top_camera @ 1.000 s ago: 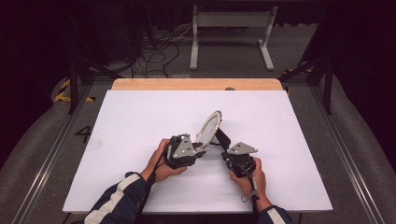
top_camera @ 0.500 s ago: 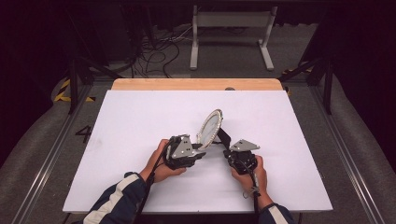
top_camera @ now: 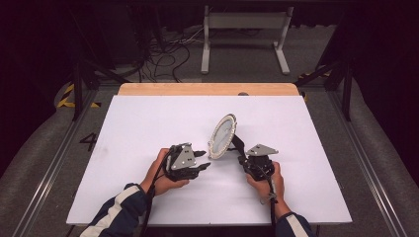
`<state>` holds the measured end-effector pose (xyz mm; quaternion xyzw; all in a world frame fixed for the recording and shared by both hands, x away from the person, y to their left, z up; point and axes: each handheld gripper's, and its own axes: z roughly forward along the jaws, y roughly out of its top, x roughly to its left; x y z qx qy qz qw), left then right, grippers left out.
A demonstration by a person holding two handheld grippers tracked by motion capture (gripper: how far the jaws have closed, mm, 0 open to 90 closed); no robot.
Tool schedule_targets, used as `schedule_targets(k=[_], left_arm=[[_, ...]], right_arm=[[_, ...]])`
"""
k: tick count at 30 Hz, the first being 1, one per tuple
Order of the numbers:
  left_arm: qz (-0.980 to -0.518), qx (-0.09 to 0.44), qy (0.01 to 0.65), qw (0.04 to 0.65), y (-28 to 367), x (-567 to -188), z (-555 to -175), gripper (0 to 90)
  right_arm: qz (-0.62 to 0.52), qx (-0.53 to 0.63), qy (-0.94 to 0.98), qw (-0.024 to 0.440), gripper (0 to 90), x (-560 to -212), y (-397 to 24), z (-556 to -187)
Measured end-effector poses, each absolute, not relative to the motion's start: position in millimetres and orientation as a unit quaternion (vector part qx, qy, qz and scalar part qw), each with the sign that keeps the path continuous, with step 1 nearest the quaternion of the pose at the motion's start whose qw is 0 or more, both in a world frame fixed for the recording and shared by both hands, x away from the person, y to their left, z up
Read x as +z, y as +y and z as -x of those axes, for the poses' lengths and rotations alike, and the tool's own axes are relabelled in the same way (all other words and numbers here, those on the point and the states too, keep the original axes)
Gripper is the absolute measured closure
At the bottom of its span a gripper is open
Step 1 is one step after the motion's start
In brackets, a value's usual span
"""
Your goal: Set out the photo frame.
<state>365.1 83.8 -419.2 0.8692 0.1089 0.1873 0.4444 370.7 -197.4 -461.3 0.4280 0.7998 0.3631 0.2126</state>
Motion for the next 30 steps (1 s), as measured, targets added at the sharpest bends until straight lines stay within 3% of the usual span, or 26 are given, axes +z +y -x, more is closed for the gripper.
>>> schedule_targets(k=[12,17,23,30], left_arm=[[-0.864,0.207,0.154,0.433,124,-426,-351,45.2],[-0.858,0.211,0.178,0.433,146,-431,-344,39.9],[-0.854,0.199,0.203,0.435,168,-437,-332,31.3],[-0.857,0.204,0.217,0.421,174,-441,-329,23.7]], right_arm=[[-0.404,0.395,0.799,0.205,80.9,-453,-194,-358],[-0.383,0.413,0.801,0.202,74.2,-450,-185,-351],[-0.371,0.427,0.800,0.202,59.2,-445,-173,-345],[-0.374,0.436,0.792,0.208,50.6,-440,-166,-344]])
